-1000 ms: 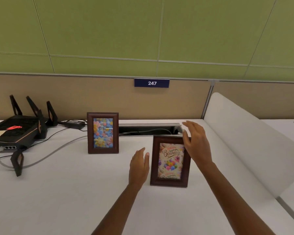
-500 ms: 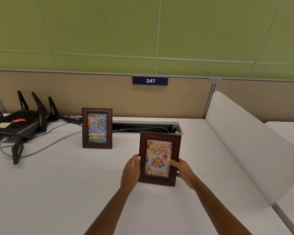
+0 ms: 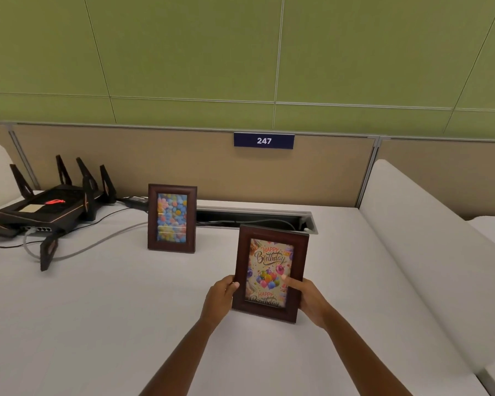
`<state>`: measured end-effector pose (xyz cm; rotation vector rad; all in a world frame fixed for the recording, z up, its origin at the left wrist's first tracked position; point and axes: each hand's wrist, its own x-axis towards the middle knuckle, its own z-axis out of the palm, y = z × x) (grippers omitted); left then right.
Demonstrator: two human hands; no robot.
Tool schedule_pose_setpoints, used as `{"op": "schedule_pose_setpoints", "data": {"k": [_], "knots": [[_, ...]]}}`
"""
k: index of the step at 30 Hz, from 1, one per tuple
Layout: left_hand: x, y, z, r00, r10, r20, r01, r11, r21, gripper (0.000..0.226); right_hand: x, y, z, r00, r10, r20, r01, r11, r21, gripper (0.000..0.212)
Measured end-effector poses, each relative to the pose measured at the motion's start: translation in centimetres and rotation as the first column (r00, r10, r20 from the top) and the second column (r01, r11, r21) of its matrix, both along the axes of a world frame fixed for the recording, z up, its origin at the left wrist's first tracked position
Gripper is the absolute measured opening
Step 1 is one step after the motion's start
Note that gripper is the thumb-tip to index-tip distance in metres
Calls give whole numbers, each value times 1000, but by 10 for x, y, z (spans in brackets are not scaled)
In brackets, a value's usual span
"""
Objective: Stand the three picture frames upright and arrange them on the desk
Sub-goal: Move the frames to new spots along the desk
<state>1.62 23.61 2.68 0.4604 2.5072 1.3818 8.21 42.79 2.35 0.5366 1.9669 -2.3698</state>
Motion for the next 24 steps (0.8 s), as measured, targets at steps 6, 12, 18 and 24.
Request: {"op": "schedule_pose_setpoints", "data": {"k": [6,12,18,24], "knots": [[-11,27,5,1000,2,9,-2,998,60,30,-4,19,8,997,-48,-64,47,999,-18,20],[-20,80,13,999,-37,-13,38,994,107,30,-7,66,13,987,-114,-110,113,993,-18,21],[-27,136,18,998,-64,-3,64,991,121,30,-16,121,13,976,-194,-96,195,981,2,18],[-46,179,18,998,-55,-3,55,991,125,30,-37,164,16,971,-222,-89,223,975,8,17]]}}
